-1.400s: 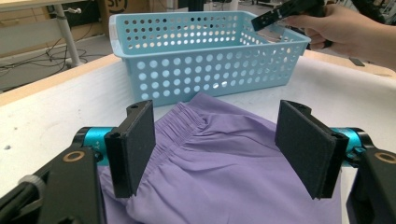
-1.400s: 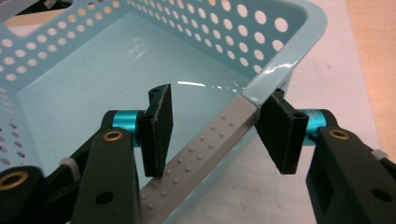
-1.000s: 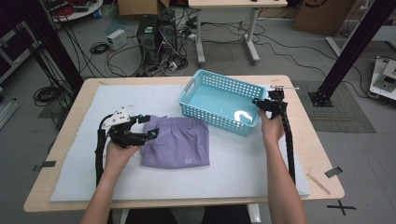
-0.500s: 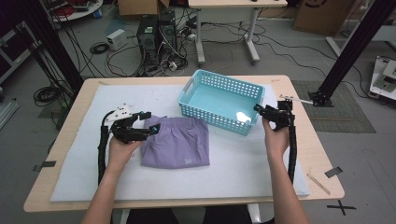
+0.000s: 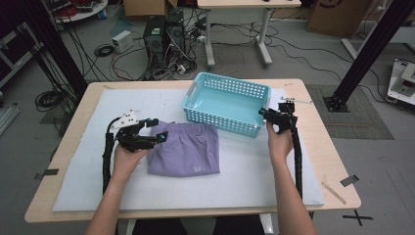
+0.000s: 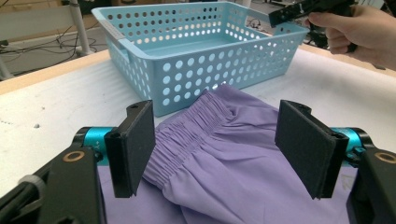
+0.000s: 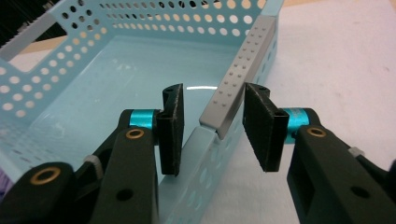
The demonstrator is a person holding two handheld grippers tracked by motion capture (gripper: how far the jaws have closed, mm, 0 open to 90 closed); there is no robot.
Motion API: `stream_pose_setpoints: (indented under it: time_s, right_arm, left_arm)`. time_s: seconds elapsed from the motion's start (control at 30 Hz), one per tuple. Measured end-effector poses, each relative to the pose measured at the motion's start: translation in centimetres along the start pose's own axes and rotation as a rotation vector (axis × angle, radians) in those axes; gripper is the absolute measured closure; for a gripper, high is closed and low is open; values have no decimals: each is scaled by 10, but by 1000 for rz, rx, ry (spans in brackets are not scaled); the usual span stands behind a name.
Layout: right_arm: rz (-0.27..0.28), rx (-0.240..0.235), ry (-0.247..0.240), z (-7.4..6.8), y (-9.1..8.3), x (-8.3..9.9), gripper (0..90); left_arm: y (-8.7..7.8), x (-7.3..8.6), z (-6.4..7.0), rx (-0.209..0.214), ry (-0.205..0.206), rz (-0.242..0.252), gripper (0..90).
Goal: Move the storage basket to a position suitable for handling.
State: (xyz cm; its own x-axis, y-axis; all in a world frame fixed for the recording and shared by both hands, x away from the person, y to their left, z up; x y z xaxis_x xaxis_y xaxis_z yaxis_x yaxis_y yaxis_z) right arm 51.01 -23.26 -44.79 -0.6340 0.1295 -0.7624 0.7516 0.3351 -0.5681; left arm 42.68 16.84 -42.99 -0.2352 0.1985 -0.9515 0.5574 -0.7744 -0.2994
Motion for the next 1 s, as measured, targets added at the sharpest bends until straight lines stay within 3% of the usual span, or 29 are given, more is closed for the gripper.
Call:
stream_pose_setpoints:
  time_s: [0.17,0.5,1.0]
  right_arm:
    - [-4,20,-46,-8,18,-12,640]
    - [-8,25,-92,-23,42,-26,682]
    - [-22,19,-191,-47,68,-39,701]
  left_arm:
    - [-3,1,-3,-7,-5,6,288]
    - [-14,3,-13,-24,-7,3,288]
    - [-20,9,-15,-22,1,-19,288]
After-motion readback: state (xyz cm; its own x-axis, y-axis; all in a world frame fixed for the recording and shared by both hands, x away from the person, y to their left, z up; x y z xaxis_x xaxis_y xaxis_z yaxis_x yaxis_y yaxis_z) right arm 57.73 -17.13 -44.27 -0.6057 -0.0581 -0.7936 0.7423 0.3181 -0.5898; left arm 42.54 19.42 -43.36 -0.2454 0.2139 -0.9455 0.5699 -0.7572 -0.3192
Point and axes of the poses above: each handheld gripper's, and its own axes: y roughly forward along the jaws, x roughly out of its underside, z roughly to its right, the point moved 8 cm from there along y, roughly forward along the jaws, and after that the axes turned 1 degree about y, right-handed, at the moved point
